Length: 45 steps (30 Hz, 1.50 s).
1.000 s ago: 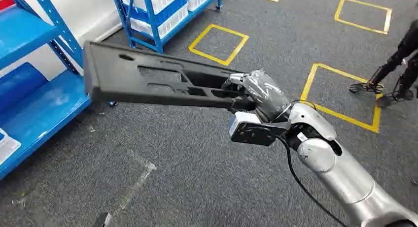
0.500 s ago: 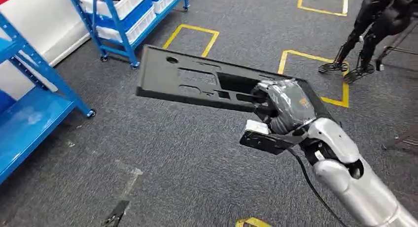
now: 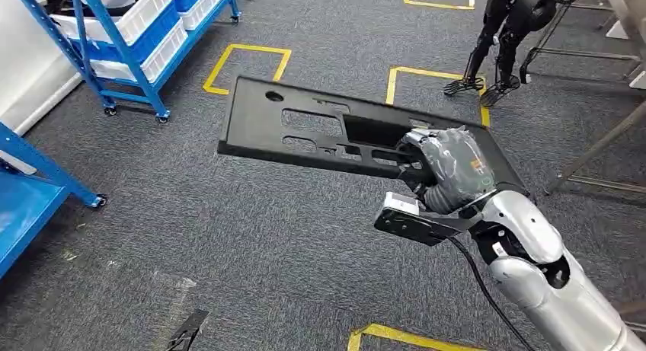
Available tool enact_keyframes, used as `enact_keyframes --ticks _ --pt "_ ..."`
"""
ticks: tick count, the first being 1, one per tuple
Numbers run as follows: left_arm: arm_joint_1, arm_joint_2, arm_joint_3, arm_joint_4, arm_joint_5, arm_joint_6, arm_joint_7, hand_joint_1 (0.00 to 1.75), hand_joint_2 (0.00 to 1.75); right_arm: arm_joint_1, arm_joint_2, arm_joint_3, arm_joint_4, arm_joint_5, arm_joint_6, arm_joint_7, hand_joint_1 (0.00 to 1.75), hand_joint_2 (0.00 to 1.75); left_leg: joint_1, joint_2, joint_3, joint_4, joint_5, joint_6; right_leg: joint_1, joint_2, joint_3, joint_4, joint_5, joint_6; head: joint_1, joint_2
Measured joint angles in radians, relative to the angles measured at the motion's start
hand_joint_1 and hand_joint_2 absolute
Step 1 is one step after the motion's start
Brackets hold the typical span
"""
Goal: Take the parts from the cabinet and place them on the table.
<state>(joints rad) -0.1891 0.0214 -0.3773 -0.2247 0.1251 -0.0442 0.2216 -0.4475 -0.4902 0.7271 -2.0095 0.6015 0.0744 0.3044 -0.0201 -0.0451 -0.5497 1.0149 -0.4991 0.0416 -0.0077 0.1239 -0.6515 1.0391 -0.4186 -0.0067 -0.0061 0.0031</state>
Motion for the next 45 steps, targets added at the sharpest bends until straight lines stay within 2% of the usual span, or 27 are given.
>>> enact_keyframes --ticks 1,3,5,7,8,10,11,13,16,18,20,22,23,25,26,27,31,32,33,34,36,37,39,41,42,44,45 --pt "-0.001 -0.004 -0.005 -0.001 -0.003 -0.003 0.001 0.0 1.75 0.0 -0.005 0.0 -0.003 0.024 0.0 0.01 1.75 1.75 0.011 0.014 0.01 -0.032 0.017 0.004 0.008 -0.002 -0.001 0.0 -0.002 0.004 0.002 0.0" --pt "-0.003 -0.005 -0.013 -0.001 -0.013 -0.008 0.003 0.0 1.75 -0.001 -0.014 -0.004 -0.003 0.109 0.002 0.036 1.75 1.75 0.011 0.034 0.014 -0.052 0.032 0.011 0.011 -0.084 -0.04 0.074 -0.064 0.01 0.008 0.0" --pt "0.003 -0.005 -0.023 -0.001 -0.025 -0.012 0.011 0.0 1.75 0.009 -0.024 -0.008 -0.002 0.25 0.011 0.074 1.75 1.75 0.012 0.058 0.011 -0.051 0.032 0.01 0.001 -0.107 -0.098 0.216 -0.128 0.022 0.01 0.0" --pt "0.008 -0.01 -0.039 -0.001 -0.043 -0.016 0.02 0.0 1.75 0.038 -0.043 -0.016 0.001 0.386 0.015 0.105 1.75 1.75 0.016 0.078 0.006 -0.046 0.03 0.006 -0.013 -0.115 -0.118 0.27 -0.133 0.038 0.01 0.0" --pt "0.009 -0.014 -0.044 -0.001 -0.054 -0.018 0.026 0.0 1.75 0.053 -0.053 -0.021 0.004 0.439 0.013 0.115 1.75 1.75 0.02 0.089 0.005 -0.041 0.027 0.002 -0.019 -0.119 -0.094 0.227 -0.104 0.047 0.011 0.0" --pt "0.008 -0.024 -0.064 -0.001 -0.074 -0.026 0.04 0.0 1.75 0.087 -0.073 -0.036 0.008 0.527 0.003 0.125 1.75 1.75 0.031 0.109 0.002 -0.024 0.015 -0.014 -0.031 -0.146 0.006 0.05 -0.025 0.065 0.011 0.0" --pt "0.004 -0.024 -0.073 -0.001 -0.085 -0.033 0.048 0.0 1.75 0.107 -0.079 -0.046 0.009 0.558 -0.007 0.128 1.75 1.75 0.03 0.114 0.0 -0.013 0.006 -0.027 -0.025 -0.183 0.03 -0.002 -0.044 0.076 0.011 0.0" --pt "-0.004 -0.027 -0.09 -0.001 -0.106 -0.047 0.064 0.0 1.75 0.145 -0.091 -0.067 0.009 0.591 -0.021 0.133 1.75 1.75 0.024 0.125 -0.004 -0.002 -0.002 -0.039 -0.02 -0.163 0.027 0.006 -0.04 0.044 0.013 0.0" --pt "-0.022 -0.04 -0.116 -0.001 -0.133 -0.055 0.084 0.0 1.75 0.203 -0.119 -0.105 0.009 0.601 -0.034 0.148 1.75 1.75 0.026 0.146 0.0 0.0 -0.006 -0.051 -0.016 -0.138 0.02 0.009 -0.038 0.022 0.01 0.0" --pt "-0.036 -0.049 -0.132 -0.001 -0.141 -0.055 0.09 0.0 1.75 0.225 -0.138 -0.144 0.011 0.584 -0.039 0.154 1.75 1.75 0.032 0.081 -0.029 0.068 -0.061 -0.054 -0.017 -0.123 0.021 0.006 -0.034 0.01 0.006 0.0" --pt "-0.044 -0.055 -0.146 -0.001 -0.146 -0.055 0.09 0.0 1.75 0.231 -0.151 -0.19 0.017 0.553 -0.045 0.154 1.75 1.75 0.03 0.061 -0.101 0.226 -0.133 -0.05 -0.012 -0.104 0.018 0.006 -0.032 0.002 0.005 0.0" --pt "-0.047 -0.061 -0.161 -0.001 -0.149 -0.055 0.09 0.0 1.75 0.236 -0.165 -0.228 0.028 0.53 -0.048 0.153 1.75 1.75 0.027 0.054 -0.152 0.319 -0.144 -0.039 -0.003 -0.079 0.017 0.006 -0.029 -0.002 0.006 0.0" --pt "-0.051 -0.065 -0.164 -0.001 -0.153 -0.055 0.089 0.0 1.75 0.239 -0.172 -0.243 0.032 0.523 -0.048 0.153 1.75 1.75 0.022 0.053 -0.145 0.294 -0.114 -0.03 0.0 -0.065 0.017 0.006 -0.028 -0.003 0.006 0.0" --pt "-0.063 -0.073 -0.174 -0.001 -0.159 -0.054 0.086 0.0 1.75 0.245 -0.184 -0.274 0.035 0.51 -0.047 0.153 1.75 1.75 0.009 0.035 -0.083 0.147 -0.025 -0.011 0.002 -0.043 0.017 0.006 -0.027 -0.004 0.006 0.0" --pt "-0.07 -0.076 -0.179 -0.001 -0.163 -0.053 0.086 0.0 1.75 0.248 -0.187 -0.292 0.035 0.509 -0.047 0.153 1.75 1.75 0.001 0.0 -0.041 0.055 0.014 0.001 -0.001 -0.033 0.017 0.006 -0.025 -0.004 0.006 0.0" --pt "-0.075 -0.077 -0.183 -0.001 -0.167 -0.051 0.086 0.0 1.75 0.254 -0.188 -0.306 0.033 0.509 -0.045 0.156 1.75 1.75 0.004 -0.035 -0.02 0.025 0.0 0.01 -0.002 -0.024 0.014 0.003 -0.022 0.002 0.008 0.0" --pt "-0.086 -0.096 -0.197 -0.001 -0.18 -0.048 0.085 0.0 1.75 0.28 -0.197 -0.335 0.026 0.52 -0.03 0.171 1.75 1.75 -0.006 -0.004 -0.004 -0.018 0.014 0.021 -0.017 0.018 0.008 -0.015 -0.003 0.028 0.003 0.0" --pt "-0.09 -0.103 -0.198 -0.001 -0.185 -0.048 0.082 0.0 1.75 0.289 -0.198 -0.344 0.017 0.524 -0.026 0.175 1.75 1.75 0.006 0.013 0.008 -0.049 0.031 0.019 -0.016 -0.016 0.005 -0.008 -0.011 0.024 0.006 0.0" --pt "-0.091 -0.107 -0.203 -0.001 -0.187 -0.048 0.081 0.0 1.75 0.288 -0.201 -0.351 0.009 0.529 -0.022 0.181 1.75 1.75 0.003 0.023 0.013 -0.064 0.037 0.021 -0.008 -0.068 -0.01 0.018 -0.04 0.027 0.006 0.0" --pt "-0.092 -0.108 -0.209 -0.001 -0.187 -0.048 0.08 0.0 1.75 0.285 -0.201 -0.358 0.004 0.532 -0.019 0.184 1.75 1.75 0.004 0.036 0.013 -0.066 0.04 0.023 -0.009 -0.093 -0.038 0.08 -0.08 0.032 0.01 0.0" --pt "-0.091 -0.112 -0.212 -0.001 -0.188 -0.048 0.08 0.0 1.75 0.288 -0.201 -0.365 -0.003 0.533 -0.015 0.189 1.75 1.75 0.007 0.062 0.011 -0.064 0.037 0.019 -0.016 -0.11 -0.097 0.226 -0.144 0.043 0.012 0.0" --pt "-0.09 -0.114 -0.212 0.0 -0.188 -0.048 0.08 0.0 1.75 0.292 -0.201 -0.366 -0.003 0.533 -0.012 0.189 1.75 1.75 0.01 0.074 0.011 -0.061 0.035 0.016 -0.021 -0.112 -0.113 0.264 -0.15 0.051 0.012 0.0" --pt "-0.091 -0.119 -0.214 -0.001 -0.188 -0.048 0.08 0.0 1.75 0.297 -0.202 -0.367 -0.006 0.533 -0.01 0.189 1.75 1.75 0.022 0.099 0.008 -0.047 0.025 0.002 -0.032 -0.121 -0.072 0.194 -0.093 0.073 0.012 0.0" --pt "-0.092 -0.122 -0.221 -0.001 -0.187 -0.047 0.08 0.0 1.75 0.297 -0.202 -0.373 -0.015 0.533 -0.01 0.189 1.75 1.75 0.035 0.119 0.003 -0.017 0.005 -0.018 -0.047 -0.159 0.022 0.022 -0.02 0.099 0.013 0.0" --pt "-0.094 -0.118 -0.224 0.0 -0.187 -0.042 0.078 0.0 1.75 0.297 -0.199 -0.374 -0.017 0.534 -0.011 0.189 1.75 1.75 0.027 0.126 -0.005 -0.003 -0.007 -0.033 -0.032 -0.184 0.026 0.016 -0.049 0.101 0.017 0.0" --pt "-0.088 -0.115 -0.227 0.0 -0.181 -0.036 0.068 0.0 1.75 0.301 -0.194 -0.371 -0.025 0.555 -0.012 0.185 1.75 1.75 0.03 0.136 -0.006 0.009 -0.015 -0.043 -0.033 -0.159 0.024 0.017 -0.045 0.057 0.015 0.0" --pt "-0.086 -0.114 -0.228 0.0 -0.179 -0.034 0.063 0.0 1.75 0.302 -0.189 -0.369 -0.025 0.568 -0.013 0.185 1.75 1.75 0.028 0.144 -0.001 0.009 -0.013 -0.046 -0.032 -0.152 0.021 0.022 -0.044 0.052 0.014 0.0"
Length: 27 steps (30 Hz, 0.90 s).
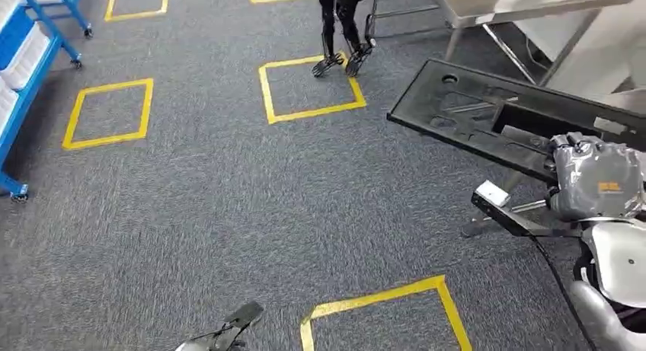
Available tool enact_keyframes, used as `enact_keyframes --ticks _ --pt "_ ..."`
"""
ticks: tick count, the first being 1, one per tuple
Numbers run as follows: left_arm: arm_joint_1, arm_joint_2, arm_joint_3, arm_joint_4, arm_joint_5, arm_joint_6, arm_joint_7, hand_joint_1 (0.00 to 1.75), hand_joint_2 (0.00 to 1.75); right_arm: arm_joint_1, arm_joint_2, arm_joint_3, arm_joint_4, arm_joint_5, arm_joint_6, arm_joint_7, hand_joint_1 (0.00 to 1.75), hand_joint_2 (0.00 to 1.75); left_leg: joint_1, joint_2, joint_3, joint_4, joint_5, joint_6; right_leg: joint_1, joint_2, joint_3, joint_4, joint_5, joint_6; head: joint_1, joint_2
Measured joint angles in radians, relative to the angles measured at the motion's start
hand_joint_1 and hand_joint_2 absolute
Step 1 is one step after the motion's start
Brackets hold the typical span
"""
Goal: Take the parts from the cabinet and place them on the table.
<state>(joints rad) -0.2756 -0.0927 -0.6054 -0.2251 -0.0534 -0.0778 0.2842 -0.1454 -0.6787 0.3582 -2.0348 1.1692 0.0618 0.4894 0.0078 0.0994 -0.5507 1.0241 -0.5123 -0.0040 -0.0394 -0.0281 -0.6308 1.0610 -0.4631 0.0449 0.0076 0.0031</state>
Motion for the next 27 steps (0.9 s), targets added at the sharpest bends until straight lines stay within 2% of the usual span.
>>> enact_keyframes --ticks 1,2,3,4,5,6,7,8,9,10,11,12,13,14,15,16,17,18,19,21,22,23,24,25,26,27 --pt "0.0 0.003 -0.001 0.0 0.001 0.0 -0.006 0.0 1.75 0.0 0.007 0.003 0.0 0.01 0.0 -0.003 1.75 1.75 0.003 0.008 0.004 -0.001 -0.001 -0.003 0.001 0.011 -0.004 0.002 0.0 -0.007 0.0 0.0" --pt "-0.001 0.005 -0.001 0.0 0.003 0.002 -0.011 0.0 1.75 -0.002 0.012 0.009 -0.003 0.018 -0.001 -0.004 1.75 1.75 0.008 -0.008 -0.002 0.005 -0.012 -0.01 0.0 0.017 -0.003 -0.001 0.002 -0.019 0.0 0.0" --pt "-0.001 0.011 -0.001 0.0 0.003 0.004 -0.016 0.0 1.75 -0.003 0.015 0.013 -0.005 0.024 -0.003 -0.002 1.75 1.75 0.009 -0.048 -0.01 0.032 -0.037 -0.011 0.001 0.024 -0.002 -0.002 0.002 -0.024 -0.002 0.0" --pt "0.001 0.013 -0.001 0.0 0.003 0.006 -0.019 0.0 1.75 -0.005 0.021 0.015 -0.006 0.026 -0.005 0.0 1.75 1.75 0.009 -0.07 -0.037 0.092 -0.074 -0.01 0.001 0.03 -0.003 -0.003 0.004 -0.028 -0.004 0.0" --pt "0.005 0.015 -0.001 0.0 0.003 0.007 -0.022 0.0 1.75 -0.006 0.026 0.019 -0.006 0.029 -0.009 0.002 1.75 1.75 0.006 -0.082 -0.077 0.174 -0.112 -0.009 0.004 0.039 -0.004 -0.003 0.005 -0.03 -0.005 0.0" --pt "0.01 0.019 -0.001 0.0 0.003 0.008 -0.025 0.0 1.75 -0.005 0.031 0.022 -0.006 0.032 -0.01 0.004 1.75 1.75 0.003 -0.088 -0.118 0.253 -0.139 -0.007 0.008 0.048 -0.004 -0.003 0.004 -0.034 -0.005 0.0" --pt "0.015 0.021 -0.001 0.0 0.003 0.01 -0.026 0.0 1.75 -0.002 0.036 0.026 -0.006 0.032 -0.01 0.005 1.75 1.75 0.001 -0.09 -0.148 0.305 -0.147 -0.002 0.013 0.059 -0.005 -0.003 0.004 -0.036 -0.005 0.0" --pt "0.02 0.023 -0.001 0.0 0.003 0.015 -0.028 0.0 1.75 0.001 0.039 0.027 -0.006 0.031 -0.011 0.006 1.75 1.75 -0.001 -0.091 -0.156 0.31 -0.132 0.004 0.018 0.071 -0.004 -0.003 0.004 -0.036 -0.005 0.0" --pt "0.022 0.023 -0.001 0.0 0.001 0.018 -0.03 0.0 1.75 0.005 0.041 0.027 -0.006 0.027 -0.012 0.009 1.75 1.75 -0.007 -0.092 -0.144 0.268 -0.095 0.015 0.022 0.083 -0.004 -0.003 0.004 -0.036 -0.005 0.0" --pt "0.021 0.024 -0.001 0.0 -0.003 0.02 -0.034 0.0 1.75 0.01 0.041 0.027 -0.009 0.021 -0.013 0.015 1.75 1.75 -0.013 -0.099 -0.115 0.196 -0.05 0.026 0.024 0.094 -0.003 -0.003 0.005 -0.037 -0.005 0.0" --pt "0.021 0.024 -0.001 0.0 -0.011 0.021 -0.035 0.0 1.75 0.015 0.041 0.026 -0.011 0.013 -0.014 0.023 1.75 1.75 -0.022 -0.114 -0.075 0.106 -0.004 0.04 0.025 0.105 -0.003 -0.005 0.006 -0.039 -0.005 0.0" --pt "0.021 0.026 -0.002 0.0 -0.021 0.023 -0.036 0.0 1.75 0.026 0.041 0.022 -0.018 0.008 -0.015 0.032 1.75 1.75 -0.03 -0.155 -0.043 0.026 0.015 0.058 0.022 0.115 -0.003 -0.007 0.008 -0.04 -0.004 0.0" --pt "0.023 0.031 -0.004 0.0 -0.032 0.024 -0.034 0.0 1.75 0.042 0.041 0.017 -0.025 -0.001 -0.016 0.042 1.75 1.75 -0.024 -0.183 -0.024 0.012 0.012 0.068 0.022 0.122 -0.005 -0.011 0.012 -0.036 -0.001 0.0" --pt "0.026 0.031 -0.008 0.0 -0.041 0.024 -0.029 0.0 1.75 0.058 0.04 0.012 -0.028 -0.014 -0.015 0.05 1.75 1.75 -0.03 -0.175 -0.023 0.005 0.018 0.067 0.01 0.132 -0.005 -0.015 0.014 -0.032 -0.007 0.0" --pt "0.026 0.027 -0.013 0.0 -0.051 0.024 -0.023 0.0 1.75 0.079 0.037 0.005 -0.037 -0.025 -0.014 0.059 1.75 1.75 -0.034 -0.169 -0.021 0.003 0.019 0.068 0.004 0.142 -0.006 -0.017 0.018 -0.027 -0.013 0.0" --pt "0.026 0.021 -0.017 0.0 -0.056 0.024 -0.017 0.0 1.75 0.104 0.034 -0.004 -0.049 -0.034 -0.014 0.064 1.75 1.75 -0.036 -0.161 -0.015 -0.007 0.02 0.07 0.001 0.154 -0.005 -0.027 0.022 -0.02 -0.013 0.0" --pt "0.024 0.012 -0.019 -0.001 -0.06 0.025 -0.013 0.0 1.75 0.124 0.027 -0.012 -0.061 -0.043 -0.013 0.067 1.75 1.75 -0.033 -0.146 -0.003 -0.039 0.034 0.073 0.012 0.158 -0.001 -0.038 0.026 -0.012 -0.013 0.0" --pt "0.022 0.011 -0.02 -0.001 -0.061 0.025 -0.006 0.0 1.75 0.141 0.022 -0.023 -0.071 -0.052 -0.012 0.067 1.75 1.75 -0.026 -0.127 0.01 -0.067 0.047 0.064 0.012 0.104 -0.008 -0.026 0.014 -0.016 -0.011 0.0" --pt "0.023 0.008 -0.021 -0.001 -0.062 0.023 -0.002 0.0 1.75 0.141 0.017 -0.032 -0.077 -0.062 -0.01 0.066 1.75 1.75 -0.026 -0.117 0.014 -0.079 0.051 0.068 0.018 0.064 -0.024 0.008 -0.019 -0.013 -0.006 0.0" --pt "0.026 0.004 -0.028 -0.001 -0.062 0.021 0.003 0.0 1.75 0.145 0.013 -0.047 -0.087 -0.075 -0.007 0.064 1.75 1.75 -0.023 -0.086 0.015 -0.076 0.049 0.067 0.016 0.045 -0.084 0.148 -0.093 -0.005 -0.004 0.0" --pt "0.029 0.002 -0.03 -0.001 -0.061 0.021 0.003 0.0 1.75 0.15 0.012 -0.052 -0.089 -0.076 -0.005 0.06 1.75 1.75 -0.022 -0.073 0.014 -0.074 0.046 0.066 0.012 0.042 -0.107 0.202 -0.11 0.001 -0.006 0.0" --pt "0.03 -0.001 -0.03 -0.001 -0.061 0.021 0.002 0.0 1.75 0.151 0.012 -0.053 -0.089 -0.076 -0.003 0.057 1.75 1.75 -0.019 -0.059 0.013 -0.068 0.042 0.063 0.009 0.04 -0.115 0.222 -0.105 0.008 -0.004 0.0" --pt "0.03 -0.003 -0.03 -0.001 -0.06 0.02 0.001 0.0 1.75 0.151 0.012 -0.053 -0.089 -0.076 0.0 0.054 1.75 1.75 -0.015 -0.045 0.012 -0.06 0.036 0.058 0.005 0.036 -0.1 0.196 -0.077 0.018 -0.005 0.0" --pt "0.029 -0.006 -0.031 -0.001 -0.06 0.021 0.001 0.0 1.75 0.149 0.012 -0.053 -0.091 -0.076 0.002 0.051 1.75 1.75 -0.007 -0.032 0.01 -0.047 0.026 0.051 -0.001 0.027 -0.062 0.125 -0.033 0.029 -0.004 0.0" --pt "0.026 -0.009 -0.031 -0.002 -0.059 0.021 0.0 0.0 1.75 0.147 0.011 -0.054 -0.093 -0.076 0.003 0.05 1.75 1.75 -0.001 -0.023 0.008 -0.031 0.015 0.043 -0.008 0.008 -0.017 0.043 0.007 0.041 -0.005 0.0" --pt "0.023 -0.01 -0.031 -0.004 -0.059 0.021 0.0 0.0 1.75 0.142 0.011 -0.055 -0.094 -0.076 0.004 0.049 1.75 1.75 -0.001 -0.013 0.004 -0.009 0.001 0.028 -0.007 -0.026 0.009 -0.017 0.002 0.056 -0.004 0.0"
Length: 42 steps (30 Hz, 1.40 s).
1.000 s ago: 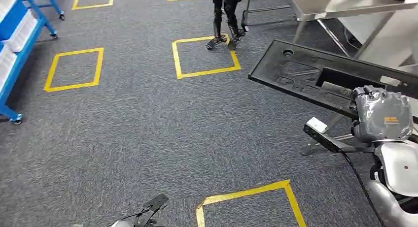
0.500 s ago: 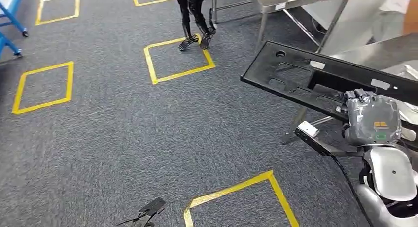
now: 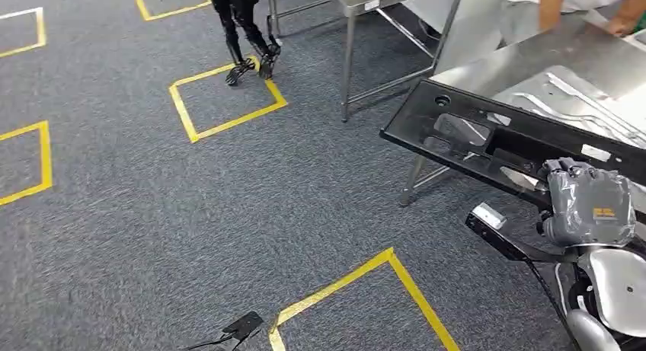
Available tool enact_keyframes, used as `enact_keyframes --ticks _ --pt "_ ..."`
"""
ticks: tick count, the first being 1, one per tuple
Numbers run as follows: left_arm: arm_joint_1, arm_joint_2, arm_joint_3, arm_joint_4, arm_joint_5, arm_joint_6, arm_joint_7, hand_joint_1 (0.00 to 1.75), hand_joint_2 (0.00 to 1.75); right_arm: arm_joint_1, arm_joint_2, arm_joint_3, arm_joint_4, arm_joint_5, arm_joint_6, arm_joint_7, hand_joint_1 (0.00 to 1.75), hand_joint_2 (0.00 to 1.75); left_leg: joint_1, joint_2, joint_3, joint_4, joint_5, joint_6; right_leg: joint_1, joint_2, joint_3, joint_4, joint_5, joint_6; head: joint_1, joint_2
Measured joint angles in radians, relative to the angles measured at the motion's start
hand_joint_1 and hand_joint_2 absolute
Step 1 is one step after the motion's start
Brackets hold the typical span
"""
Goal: Take the parts from the cabinet and place them on the table.
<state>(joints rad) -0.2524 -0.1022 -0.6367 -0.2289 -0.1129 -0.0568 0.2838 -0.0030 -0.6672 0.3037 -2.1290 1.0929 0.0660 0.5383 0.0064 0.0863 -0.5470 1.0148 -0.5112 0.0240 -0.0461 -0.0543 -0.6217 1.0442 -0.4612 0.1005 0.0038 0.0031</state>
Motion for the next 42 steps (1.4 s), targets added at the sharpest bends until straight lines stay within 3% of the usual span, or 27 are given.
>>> enact_keyframes --ticks 1,2,5,6,7,8,10,11,13,15,16,17,20,21,22,23,25,27,29,30,31,32,33,36,38,40,42 --pt "-0.004 0.002 0.0 0.0 0.0 0.003 0.0 0.0 1.75 -0.004 0.001 0.0 0.0 0.0 0.002 0.0 1.75 1.75 -0.006 0.003 -0.006 0.009 -0.007 -0.009 0.009 -0.007 0.001 0.018 -0.005 -0.013 0.008 0.0" --pt "-0.005 -0.002 0.0 -0.002 0.0 0.003 0.0 0.0 1.75 -0.006 -0.005 -0.001 -0.008 0.0 0.003 0.0 1.75 1.75 -0.008 0.01 -0.007 0.024 -0.014 -0.013 0.004 0.01 -0.004 0.016 -0.004 -0.044 0.006 0.0" --pt "-0.005 -0.002 -0.001 -0.002 0.001 0.004 0.0 0.0 1.75 -0.006 -0.005 -0.002 -0.008 0.0 0.006 -0.001 1.75 1.75 -0.006 0.032 0.0 0.019 -0.015 -0.02 0.009 0.034 -0.013 0.023 -0.006 -0.065 -0.003 0.0" --pt "-0.005 -0.002 -0.001 -0.002 0.001 0.004 0.0 0.0 1.75 -0.008 -0.005 -0.002 -0.01 -0.001 0.007 -0.002 1.75 1.75 0.001 0.011 -0.006 0.032 -0.029 -0.03 0.007 0.041 -0.013 0.02 -0.005 -0.076 -0.003 0.0" --pt "-0.006 -0.002 -0.001 -0.002 0.001 0.004 0.0 0.0 1.75 -0.01 -0.005 -0.002 -0.013 -0.001 0.008 -0.001 1.75 1.75 0.004 -0.037 -0.017 0.062 -0.056 -0.032 0.007 0.05 -0.013 0.02 -0.003 -0.079 -0.007 0.0" --pt "-0.007 -0.003 -0.001 -0.003 0.001 0.004 0.0 0.0 1.75 -0.013 -0.005 -0.002 -0.014 -0.001 0.008 -0.001 1.75 1.75 0.004 -0.06 -0.043 0.124 -0.094 -0.032 0.008 0.056 -0.014 0.02 -0.002 -0.081 -0.007 0.0" --pt "-0.007 -0.003 -0.001 -0.004 0.002 0.003 -0.001 0.0 1.75 -0.017 -0.005 -0.002 -0.014 -0.002 0.009 -0.002 1.75 1.75 0.003 -0.074 -0.112 0.269 -0.155 -0.03 0.014 0.075 -0.016 0.02 0.0 -0.086 -0.008 0.0" --pt "-0.007 -0.003 -0.001 -0.004 0.002 0.002 -0.001 0.0 1.75 -0.017 -0.005 -0.002 -0.014 -0.002 0.01 -0.002 1.75 1.75 0.002 -0.075 -0.136 0.311 -0.16 -0.026 0.018 0.086 -0.017 0.02 0.001 -0.087 -0.008 0.0" --pt "-0.005 -0.003 -0.001 -0.004 0.002 -0.002 -0.001 0.0 1.75 -0.02 -0.005 -0.002 -0.014 -0.003 0.011 -0.002 1.75 1.75 -0.004 -0.078 -0.123 0.263 -0.101 -0.009 0.026 0.111 -0.016 0.02 0.002 -0.088 -0.008 0.0" --pt "-0.008 -0.003 -0.001 -0.004 0.002 -0.002 -0.002 0.0 1.75 -0.025 -0.005 -0.002 -0.014 -0.005 0.011 -0.002 1.75 1.75 -0.016 -0.112 -0.054 0.096 -0.001 0.022 0.03 0.137 -0.016 0.019 0.003 -0.09 -0.007 0.0" --pt "-0.01 -0.001 -0.001 -0.004 -0.002 0.0 -0.002 0.0 1.75 -0.027 -0.004 -0.002 -0.013 -0.007 0.011 -0.002 1.75 1.75 -0.016 -0.149 -0.04 0.061 -0.007 0.037 0.024 0.143 -0.017 0.018 0.005 -0.09 -0.006 0.0" --pt "-0.01 -0.001 -0.002 -0.004 -0.006 0.002 -0.002 0.0 1.75 -0.037 -0.003 -0.002 -0.013 -0.009 0.011 -0.002 1.75 1.75 -0.015 -0.153 -0.028 0.043 0.002 0.034 0.027 0.158 -0.02 0.016 0.01 -0.083 -0.004 0.0" --pt "-0.012 -0.001 -0.003 -0.004 -0.016 0.011 -0.001 0.0 1.75 -0.038 -0.002 -0.002 -0.013 -0.014 0.013 -0.002 1.75 1.75 -0.026 -0.134 -0.022 0.028 0.0 0.036 0.01 0.187 -0.028 0.001 0.026 -0.061 -0.011 0.0" --pt "-0.013 -0.005 -0.003 -0.006 -0.019 0.014 -0.001 0.0 1.75 -0.038 -0.003 -0.002 -0.013 -0.014 0.013 -0.002 1.75 1.75 -0.007 -0.117 -0.007 -0.011 0.011 0.038 0.019 0.19 -0.03 0.006 0.022 -0.059 -0.009 0.0" --pt "-0.014 -0.004 -0.003 -0.006 -0.023 0.017 0.0 0.0 1.75 -0.035 -0.002 -0.002 -0.013 -0.014 0.013 -0.002 1.75 1.75 -0.011 -0.105 0.0 -0.021 0.02 0.036 0.026 0.129 -0.039 0.015 0.01 -0.056 -0.008 0.0" --pt "-0.016 -0.004 -0.003 -0.007 -0.024 0.018 0.0 0.0 1.75 -0.043 -0.002 -0.002 -0.013 -0.014 0.013 -0.002 1.75 1.75 -0.012 -0.097 0.001 -0.028 0.024 0.039 0.025 0.09 -0.058 0.058 -0.025 -0.051 -0.001 0.0" --pt "-0.019 -0.005 -0.003 -0.007 -0.024 0.018 0.0 0.0 1.75 -0.05 -0.002 -0.001 -0.014 -0.014 0.013 -0.002 1.75 1.75 -0.012 -0.073 -0.003 -0.024 0.025 0.045 0.019 0.067 -0.116 0.2 -0.093 -0.04 -0.002 0.0" --pt "-0.015 -0.005 -0.003 -0.007 -0.024 0.018 0.001 0.0 1.75 -0.047 -0.002 -0.001 -0.014 -0.014 0.013 -0.002 1.75 1.75 -0.011 -0.049 -0.006 -0.017 0.02 0.041 0.011 0.06 -0.136 0.251 -0.095 -0.032 -0.002 0.0" --pt "-0.015 -0.005 -0.003 -0.007 -0.024 0.017 0.002 0.0 1.75 -0.048 -0.002 -0.001 -0.014 -0.014 0.013 -0.002 1.75 1.75 -0.004 -0.026 -0.012 0.0 0.009 0.031 0.004 0.045 -0.072 0.139 -0.025 -0.018 -0.002 0.0" --pt "-0.015 -0.006 -0.003 -0.007 -0.024 0.017 0.002 0.0 1.75 -0.049 -0.002 -0.001 -0.014 -0.014 0.013 -0.002 1.75 1.75 -0.001 -0.016 -0.016 0.014 0.001 0.023 0.001 0.021 -0.021 0.051 0.013 -0.011 0.0 0.0" --pt "-0.018 -0.006 -0.003 -0.007 -0.024 0.017 0.002 0.0 1.75 -0.05 -0.001 -0.001 -0.013 -0.014 0.013 -0.002 1.75 1.75 -0.004 -0.008 -0.018 0.025 -0.008 0.011 0.01 -0.01 -0.009 0.023 -0.014 -0.014 -0.001 0.0" --pt "-0.02 -0.005 -0.003 -0.007 -0.025 0.017 0.003 0.0 1.75 -0.052 0.001 0.0 -0.015 -0.014 0.013 -0.002 1.75 1.75 -0.013 -0.001 -0.021 0.038 -0.016 0.005 0.01 -0.019 -0.007 0.02 -0.002 -0.023 0.005 0.0" --pt "-0.021 -0.005 -0.003 -0.007 -0.024 0.017 0.003 0.0 1.75 -0.056 0.002 0.0 -0.016 -0.014 0.014 -0.002 1.75 1.75 -0.013 0.005 -0.021 0.035 -0.017 0.001 0.011 0.002 -0.011 0.031 -0.007 -0.043 -0.002 0.0" --pt "-0.021 -0.002 -0.003 -0.007 -0.017 0.018 0.003 0.0 1.75 -0.064 0.009 0.001 -0.016 -0.008 0.013 -0.012 1.75 1.75 -0.012 0.025 -0.016 0.036 -0.02 -0.01 0.008 0.03 -0.019 0.028 0.0 -0.064 -0.005 0.0" --pt "-0.022 0.008 -0.003 -0.007 -0.005 0.02 -0.004 0.0 1.75 -0.087 0.027 0.011 -0.013 0.014 0.01 -0.021 1.75 1.75 -0.001 -0.052 -0.04 0.095 -0.072 -0.021 0.008 0.045 -0.022 0.026 0.004 -0.077 -0.005 0.0" --pt "-0.015 0.024 -0.003 -0.007 0.001 0.013 -0.015 0.0 1.75 -0.129 0.064 0.048 0.003 0.043 0.002 -0.027 1.75 1.75 -0.003 -0.073 -0.108 0.24 -0.141 -0.024 0.009 0.069 -0.028 0.026 0.009 -0.086 -0.007 0.0" --pt "-0.006 0.034 -0.003 -0.007 0.004 0.012 -0.016 0.0 1.75 -0.137 0.085 0.082 0.015 0.054 -0.004 -0.032 1.75 1.75 -0.003 -0.079 -0.147 0.313 -0.147 -0.019 0.015 0.094 -0.03 0.026 0.011 -0.089 -0.007 0.0"
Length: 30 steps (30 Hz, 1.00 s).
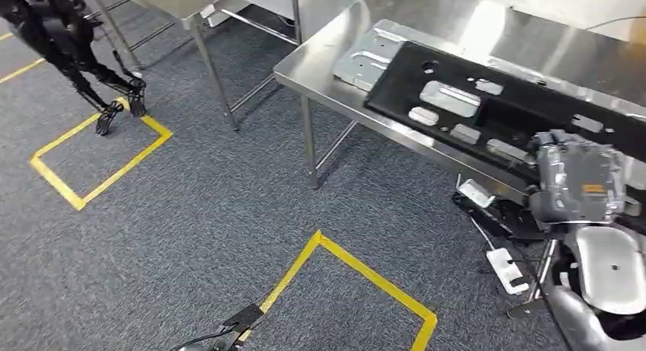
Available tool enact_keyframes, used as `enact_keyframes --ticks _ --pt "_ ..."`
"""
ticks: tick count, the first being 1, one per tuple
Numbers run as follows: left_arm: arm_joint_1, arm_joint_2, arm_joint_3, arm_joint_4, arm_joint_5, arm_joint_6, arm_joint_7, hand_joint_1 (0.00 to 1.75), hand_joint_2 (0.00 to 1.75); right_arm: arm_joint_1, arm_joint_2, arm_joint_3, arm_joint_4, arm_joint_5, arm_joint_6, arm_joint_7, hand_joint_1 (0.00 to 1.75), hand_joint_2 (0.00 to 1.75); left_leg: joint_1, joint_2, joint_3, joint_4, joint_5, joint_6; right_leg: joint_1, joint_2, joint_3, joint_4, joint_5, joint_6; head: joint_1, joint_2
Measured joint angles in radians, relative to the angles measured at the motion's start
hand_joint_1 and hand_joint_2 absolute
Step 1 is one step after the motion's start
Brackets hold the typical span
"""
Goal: Take the parts from the cabinet and place them on the table.
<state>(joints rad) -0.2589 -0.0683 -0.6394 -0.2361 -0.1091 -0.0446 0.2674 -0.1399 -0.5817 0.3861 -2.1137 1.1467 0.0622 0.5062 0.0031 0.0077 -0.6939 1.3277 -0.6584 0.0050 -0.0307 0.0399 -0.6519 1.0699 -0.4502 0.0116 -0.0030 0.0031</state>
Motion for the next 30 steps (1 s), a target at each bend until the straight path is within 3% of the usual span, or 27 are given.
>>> enact_keyframes --ticks 1,3,4,5,8,9,10,11,12,14,15,16,17,18,19,20,21,24,25,26,27,29,30 --pt "0.002 0.003 0.0 0.0 0.003 0.0 -0.001 0.0 1.75 0.0 0.007 0.01 0.006 0.003 0.0 -0.004 1.75 1.75 -0.001 -0.001 0.008 -0.022 0.024 0.006 0.003 0.01 0.0 0.0 0.0 -0.001 0.0 0.0" --pt "0.0 0.009 0.0 0.0 0.005 0.0 -0.002 0.0 1.75 -0.006 0.022 0.027 0.016 0.005 0.0 -0.003 1.75 1.75 -0.009 -0.021 0.072 -0.168 0.114 0.03 0.01 0.033 0.0 0.0 0.003 -0.002 0.0 0.0" --pt "-0.001 0.013 0.0 0.0 0.005 0.0 -0.002 0.0 1.75 -0.014 0.026 0.03 0.019 0.005 -0.001 -0.003 1.75 1.75 -0.013 -0.051 0.106 -0.245 0.142 0.047 0.011 0.043 0.0 0.0 0.004 -0.002 0.0 0.0" --pt "-0.002 0.025 0.001 0.0 0.005 0.0 -0.002 0.0 1.75 -0.021 0.032 0.036 0.023 0.006 -0.003 -0.003 1.75 1.75 -0.007 -0.091 0.12 -0.261 0.131 0.057 0.009 0.05 -0.004 -0.003 0.01 0.004 0.007 0.0" --pt "0.0 0.024 0.001 0.0 0.005 0.001 -0.002 0.0 1.75 -0.026 0.041 0.046 0.03 0.006 -0.007 -0.002 1.75 1.75 -0.021 -0.07 0.123 -0.28 0.144 0.052 -0.006 0.079 -0.01 -0.015 0.024 0.025 -0.002 0.0" --pt "0.0 0.023 0.001 0.0 0.005 0.001 -0.005 0.0 1.75 -0.024 0.042 0.05 0.03 0.006 -0.007 -0.002 1.75 1.75 -0.014 -0.059 0.128 -0.297 0.154 0.055 0.001 0.09 -0.01 -0.022 0.031 0.036 -0.001 0.0" --pt "-0.002 0.023 0.001 -0.001 0.005 0.001 -0.006 0.0 1.75 -0.019 0.043 0.052 0.032 0.006 -0.008 -0.003 1.75 1.75 -0.002 -0.041 0.135 -0.316 0.166 0.049 -0.004 0.062 -0.012 -0.015 0.023 0.03 0.0 0.0" --pt "-0.002 0.024 0.001 -0.002 0.002 0.0 -0.009 0.0 1.75 -0.024 0.044 0.055 0.033 0.005 -0.008 -0.001 1.75 1.75 -0.003 -0.035 0.14 -0.329 0.172 0.053 0.004 0.01 -0.027 0.005 -0.001 0.037 0.005 0.0" --pt "-0.002 0.024 0.001 -0.002 -0.004 -0.002 -0.009 0.0 1.75 -0.03 0.045 0.056 0.034 0.002 -0.008 0.003 1.75 1.75 -0.003 -0.02 0.14 -0.332 0.175 0.056 0.002 -0.018 -0.053 0.067 -0.043 0.043 0.008 0.0" --pt "0.002 0.024 0.001 -0.002 -0.015 -0.003 -0.008 0.0 1.75 -0.027 0.045 0.058 0.035 -0.007 -0.006 0.011 1.75 1.75 -0.003 0.005 0.137 -0.331 0.175 0.058 -0.004 -0.032 -0.105 0.198 -0.101 0.054 0.008 0.0" --pt "0.003 0.023 0.001 -0.002 -0.019 -0.003 -0.006 0.0 1.75 -0.02 0.043 0.058 0.035 -0.015 -0.004 0.016 1.75 1.75 -0.003 0.019 0.136 -0.33 0.174 0.058 -0.004 -0.033 -0.117 0.23 -0.105 0.059 0.008 0.0" --pt "0.004 0.019 0.001 -0.002 -0.022 -0.002 0.0 0.0 1.75 -0.013 0.04 0.058 0.033 -0.025 -0.003 0.021 1.75 1.75 -0.003 0.032 0.135 -0.328 0.173 0.057 -0.006 -0.036 -0.105 0.216 -0.086 0.064 0.007 0.0" --pt "0.004 0.014 0.001 -0.002 -0.026 0.0 0.003 0.0 1.75 -0.008 0.034 0.058 0.03 -0.032 -0.002 0.022 1.75 1.75 -0.002 0.044 0.134 -0.324 0.171 0.055 -0.008 -0.04 -0.073 0.163 -0.054 0.068 0.008 0.0" --pt "0.003 0.009 0.001 -0.002 -0.026 0.0 0.005 0.0 1.75 -0.007 0.03 0.057 0.027 -0.037 0.0 0.023 1.75 1.75 -0.001 0.055 0.134 -0.318 0.166 0.051 -0.009 -0.048 -0.029 0.086 -0.017 0.071 0.007 0.0" --pt "0.002 0.006 0.001 -0.003 -0.027 0.0 0.007 0.0 1.75 -0.008 0.029 0.057 0.024 -0.039 0.0 0.022 1.75 1.75 0.0 0.065 0.134 -0.309 0.158 0.043 -0.008 -0.076 0.021 0.0 0.015 0.072 0.008 0.0" --pt "0.0 0.005 0.001 -0.003 -0.027 0.0 0.008 0.0 1.75 -0.013 0.029 0.056 0.023 -0.044 0.001 0.021 1.75 1.75 -0.007 0.075 0.129 -0.304 0.152 0.034 0.009 -0.109 0.037 -0.024 -0.011 0.065 0.01 0.0" --pt "-0.002 0.005 0.001 -0.003 -0.028 -0.003 0.008 0.0 1.75 -0.012 0.029 0.055 0.021 -0.051 0.002 0.019 1.75 1.75 -0.011 0.081 0.127 -0.293 0.147 0.028 0.006 -0.089 0.033 -0.03 0.0 0.042 0.007 0.0" --pt "-0.004 0.001 0.001 -0.003 -0.031 -0.013 0.008 0.0 1.75 -0.011 0.029 0.054 0.022 -0.071 0.001 0.009 1.75 1.75 -0.011 0.103 0.135 -0.298 0.147 0.018 0.01 -0.064 0.027 -0.027 0.001 0.021 0.005 0.0" --pt "-0.006 0.001 0.001 -0.003 -0.033 -0.016 0.008 0.0 1.75 -0.013 0.029 0.054 0.021 -0.078 0.003 0.005 1.75 1.75 -0.006 0.091 0.128 -0.291 0.136 0.011 0.004 -0.061 0.028 -0.032 0.004 0.011 0.005 0.0" --pt "-0.008 0.0 0.001 -0.003 -0.036 -0.017 0.009 0.0 1.75 -0.02 0.029 0.055 0.021 -0.092 0.009 0.002 1.75 1.75 -0.003 0.049 0.12 -0.264 0.113 0.005 0.004 -0.058 0.027 -0.033 0.006 0.007 0.002 0.0" --pt "-0.01 -0.002 0.001 -0.005 -0.039 -0.019 0.009 0.0 1.75 -0.031 0.03 0.055 0.022 -0.105 0.019 0.0 1.75 1.75 -0.002 0.021 0.094 -0.202 0.073 0.003 0.003 -0.055 0.025 -0.033 0.008 0.0 0.002 0.0" --pt "-0.01 -0.003 0.001 -0.005 -0.048 -0.027 0.011 0.0 1.75 -0.06 0.034 0.058 0.027 -0.114 0.036 -0.01 1.75 1.75 -0.002 0.002 0.017 -0.042 0.002 -0.001 0.005 -0.047 0.019 -0.033 0.01 -0.006 0.002 0.0" --pt "-0.009 -0.005 0.001 -0.005 -0.049 -0.03 0.011 0.0 1.75 -0.077 0.038 0.061 0.031 -0.114 0.042 -0.013 1.75 1.75 -0.002 0.001 -0.006 0.005 -0.006 0.0 0.006 -0.041 0.017 -0.032 0.011 -0.007 0.001 0.0"
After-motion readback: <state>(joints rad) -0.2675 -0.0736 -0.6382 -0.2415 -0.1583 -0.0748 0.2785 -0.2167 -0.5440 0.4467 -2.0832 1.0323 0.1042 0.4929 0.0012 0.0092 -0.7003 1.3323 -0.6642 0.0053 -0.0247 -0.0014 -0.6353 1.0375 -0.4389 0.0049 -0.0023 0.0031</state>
